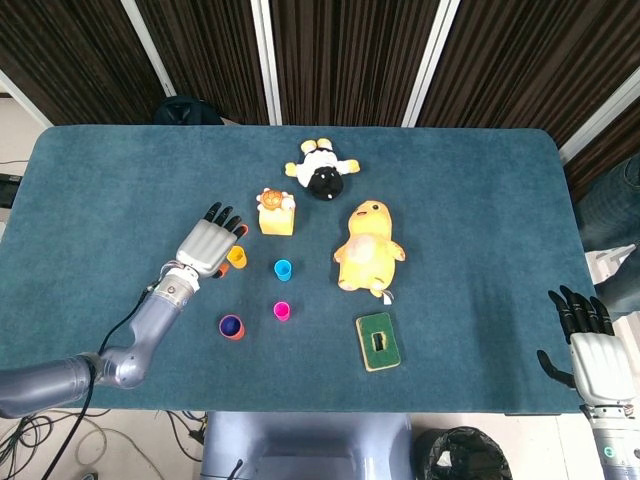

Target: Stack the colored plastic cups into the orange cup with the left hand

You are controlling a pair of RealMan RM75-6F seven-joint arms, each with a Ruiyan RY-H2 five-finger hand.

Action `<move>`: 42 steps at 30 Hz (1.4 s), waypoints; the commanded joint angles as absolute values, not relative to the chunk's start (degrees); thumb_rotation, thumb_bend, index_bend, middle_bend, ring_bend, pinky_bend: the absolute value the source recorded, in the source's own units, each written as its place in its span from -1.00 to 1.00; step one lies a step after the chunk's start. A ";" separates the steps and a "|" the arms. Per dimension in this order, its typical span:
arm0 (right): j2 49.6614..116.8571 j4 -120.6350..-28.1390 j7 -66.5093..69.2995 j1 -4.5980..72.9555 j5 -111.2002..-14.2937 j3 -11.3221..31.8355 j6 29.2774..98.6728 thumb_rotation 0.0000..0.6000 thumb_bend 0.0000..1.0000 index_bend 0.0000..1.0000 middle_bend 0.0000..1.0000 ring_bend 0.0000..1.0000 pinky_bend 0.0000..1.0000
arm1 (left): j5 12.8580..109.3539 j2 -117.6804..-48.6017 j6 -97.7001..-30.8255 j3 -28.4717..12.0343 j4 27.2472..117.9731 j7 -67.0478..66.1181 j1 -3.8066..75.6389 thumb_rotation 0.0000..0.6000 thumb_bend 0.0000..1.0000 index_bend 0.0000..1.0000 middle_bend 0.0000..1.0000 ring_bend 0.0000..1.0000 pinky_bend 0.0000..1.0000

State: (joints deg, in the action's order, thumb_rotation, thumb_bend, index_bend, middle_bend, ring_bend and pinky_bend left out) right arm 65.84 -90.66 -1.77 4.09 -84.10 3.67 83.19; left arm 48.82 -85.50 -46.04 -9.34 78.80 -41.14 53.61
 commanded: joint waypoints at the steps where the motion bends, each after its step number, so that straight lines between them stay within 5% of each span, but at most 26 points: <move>1: 65.89 -90.59 -1.72 4.12 -84.07 3.69 83.14 1.00 -0.26 -0.88 -0.91 -0.86 -0.93 | 48.94 -86.93 -45.88 -8.69 76.95 -40.89 54.07 1.00 -0.48 -0.37 -0.71 -1.00 -1.00; 30: 66.26 -90.25 -2.00 4.32 -83.77 3.65 82.67 1.00 -0.26 -0.88 -0.91 -0.86 -0.93 | 51.44 -90.10 -47.32 -6.77 72.77 -39.25 54.77 1.00 -0.33 -0.05 -0.62 -1.00 -1.00; 42: 66.18 -90.36 -1.96 4.31 -83.87 3.68 82.83 1.00 -0.25 -0.88 -0.91 -0.86 -0.93 | 57.93 -77.98 -53.42 -6.22 91.92 -40.42 52.86 1.00 -0.32 -0.07 -0.64 -1.00 -1.00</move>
